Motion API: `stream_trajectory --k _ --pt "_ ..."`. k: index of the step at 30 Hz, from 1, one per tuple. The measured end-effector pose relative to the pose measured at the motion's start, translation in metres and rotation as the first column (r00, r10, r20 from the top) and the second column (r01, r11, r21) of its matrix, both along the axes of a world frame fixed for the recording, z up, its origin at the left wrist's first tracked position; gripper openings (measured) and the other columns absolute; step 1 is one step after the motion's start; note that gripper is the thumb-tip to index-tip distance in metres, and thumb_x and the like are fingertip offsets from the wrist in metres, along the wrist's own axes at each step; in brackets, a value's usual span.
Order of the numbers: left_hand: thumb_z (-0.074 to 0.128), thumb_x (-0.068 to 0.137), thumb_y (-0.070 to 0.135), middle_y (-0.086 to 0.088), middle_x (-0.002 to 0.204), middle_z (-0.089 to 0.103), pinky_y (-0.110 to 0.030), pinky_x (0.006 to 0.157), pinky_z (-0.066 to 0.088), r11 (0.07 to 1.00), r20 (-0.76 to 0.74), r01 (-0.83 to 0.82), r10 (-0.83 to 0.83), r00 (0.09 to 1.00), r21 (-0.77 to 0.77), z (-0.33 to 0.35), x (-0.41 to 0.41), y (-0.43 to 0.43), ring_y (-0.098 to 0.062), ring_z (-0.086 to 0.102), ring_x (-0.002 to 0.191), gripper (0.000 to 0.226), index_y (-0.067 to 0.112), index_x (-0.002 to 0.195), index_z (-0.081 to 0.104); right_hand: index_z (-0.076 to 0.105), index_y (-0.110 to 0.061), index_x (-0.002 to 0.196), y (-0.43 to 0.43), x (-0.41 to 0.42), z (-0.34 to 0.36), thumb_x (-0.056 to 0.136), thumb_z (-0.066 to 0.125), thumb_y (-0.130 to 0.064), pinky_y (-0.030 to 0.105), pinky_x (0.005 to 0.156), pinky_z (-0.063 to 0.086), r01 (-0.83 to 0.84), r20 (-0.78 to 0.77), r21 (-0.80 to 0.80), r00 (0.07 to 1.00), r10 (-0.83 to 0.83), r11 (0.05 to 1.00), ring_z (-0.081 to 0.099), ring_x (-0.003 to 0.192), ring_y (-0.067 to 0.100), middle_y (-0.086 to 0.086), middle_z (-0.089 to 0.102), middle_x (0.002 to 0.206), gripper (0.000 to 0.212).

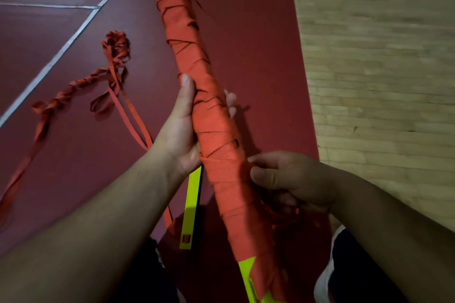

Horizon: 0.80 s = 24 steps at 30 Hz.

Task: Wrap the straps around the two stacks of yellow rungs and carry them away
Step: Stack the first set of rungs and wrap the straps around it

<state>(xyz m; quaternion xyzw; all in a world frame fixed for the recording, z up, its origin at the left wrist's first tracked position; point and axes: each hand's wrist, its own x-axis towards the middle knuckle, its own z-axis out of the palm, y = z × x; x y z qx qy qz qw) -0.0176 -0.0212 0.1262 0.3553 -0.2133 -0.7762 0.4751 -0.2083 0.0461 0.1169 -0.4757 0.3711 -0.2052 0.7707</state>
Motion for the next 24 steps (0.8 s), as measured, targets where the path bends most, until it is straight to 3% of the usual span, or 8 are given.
stream_trajectory --k 2,6,11,14,16,20,22,24 --pt "0.035 0.092 0.067 -0.005 0.092 0.070 -0.029 0.075 0.058 1.000 0.024 0.013 -0.013 1.000 0.000 0.000 0.002 -0.002 -0.014 0.066 0.077 0.064 0.011 0.100 0.066 0.055 0.004 0.112 -0.003 0.001 -0.003 0.078 0.076 -0.048 0.020 0.036 0.030 0.039 -0.049 -0.023 0.998 -0.040 0.999 0.032 0.035 0.003 -0.004 0.049 0.055 0.066" --pt "0.036 0.095 0.067 -0.005 0.080 0.065 -0.036 0.078 0.055 0.995 0.102 0.037 -0.047 0.994 0.096 0.004 -0.001 -0.001 -0.020 0.064 0.072 0.061 0.014 0.098 0.066 0.068 -0.009 0.095 -0.004 0.006 -0.007 0.082 0.068 -0.048 0.021 0.039 0.034 0.084 -0.209 -0.173 0.970 -0.120 0.981 0.038 0.046 0.019 0.008 0.049 0.065 0.041" --pt "0.032 0.098 0.066 -0.006 0.068 0.065 -0.030 0.057 0.057 0.992 0.037 -0.064 0.060 0.998 0.110 0.003 -0.009 0.003 -0.020 0.065 0.058 0.063 0.013 0.094 0.066 0.072 -0.026 0.091 0.001 0.011 -0.004 0.079 0.069 -0.051 0.029 0.046 0.036 0.089 -0.203 -0.151 0.972 -0.119 0.984 0.042 0.066 0.032 0.013 0.055 0.078 0.028" --pt "0.031 0.098 0.067 -0.008 0.071 0.060 -0.028 0.059 0.055 0.985 -0.052 -0.100 0.108 0.993 0.138 0.000 -0.009 0.001 -0.020 0.061 0.057 0.066 0.010 0.099 0.065 0.067 -0.005 0.112 0.006 0.013 -0.004 0.079 0.073 -0.054 0.038 0.072 0.056 0.012 -0.009 0.068 1.000 -0.011 0.998 0.061 0.089 0.036 0.024 0.070 0.104 0.060" --pt "0.030 0.098 0.069 -0.008 0.073 0.058 -0.029 0.062 0.056 0.984 -0.042 -0.086 0.093 0.995 0.153 -0.003 -0.008 0.001 -0.021 0.060 0.059 0.067 0.011 0.103 0.063 0.065 0.000 0.110 0.008 0.015 -0.007 0.072 0.077 -0.061 0.049 0.080 0.051 0.002 0.014 0.091 1.000 -0.003 0.996 0.060 0.093 0.040 0.031 0.067 0.109 0.074" --pt "0.044 0.087 0.075 -0.008 0.070 0.057 -0.034 0.061 0.056 0.994 0.197 -0.004 -0.017 0.980 0.109 -0.002 -0.009 0.001 -0.024 0.059 0.059 0.061 0.017 0.092 0.061 0.069 -0.014 0.088 0.005 0.017 -0.003 0.080 0.073 -0.057 0.025 0.055 0.046 0.016 -0.329 -0.179 0.941 -0.075 0.984 0.058 0.062 0.018 -0.003 0.066 0.072 0.043" --pt "0.066 0.078 0.065 -0.010 0.075 0.059 -0.035 0.061 0.057 0.996 0.378 0.011 -0.045 0.925 0.091 -0.002 -0.013 0.007 -0.024 0.061 0.062 0.053 0.015 0.095 0.064 0.069 -0.025 0.084 0.005 0.018 -0.006 0.082 0.075 -0.050 0.024 0.062 0.050 -0.031 -0.496 -0.316 0.858 -0.137 0.948 0.064 0.063 0.002 -0.011 0.071 0.072 0.026" --pt "0.077 0.080 0.045 -0.011 0.076 0.058 -0.033 0.059 0.056 0.999 0.479 -0.014 -0.009 0.878 0.045 -0.008 -0.017 0.012 -0.024 0.060 0.062 0.038 0.012 0.094 0.063 0.071 -0.026 0.089 0.006 0.018 -0.012 0.077 0.078 -0.052 0.034 0.074 0.057 -0.033 -0.536 -0.359 0.825 -0.177 0.933 0.070 0.073 0.004 -0.007 0.075 0.083 0.029"
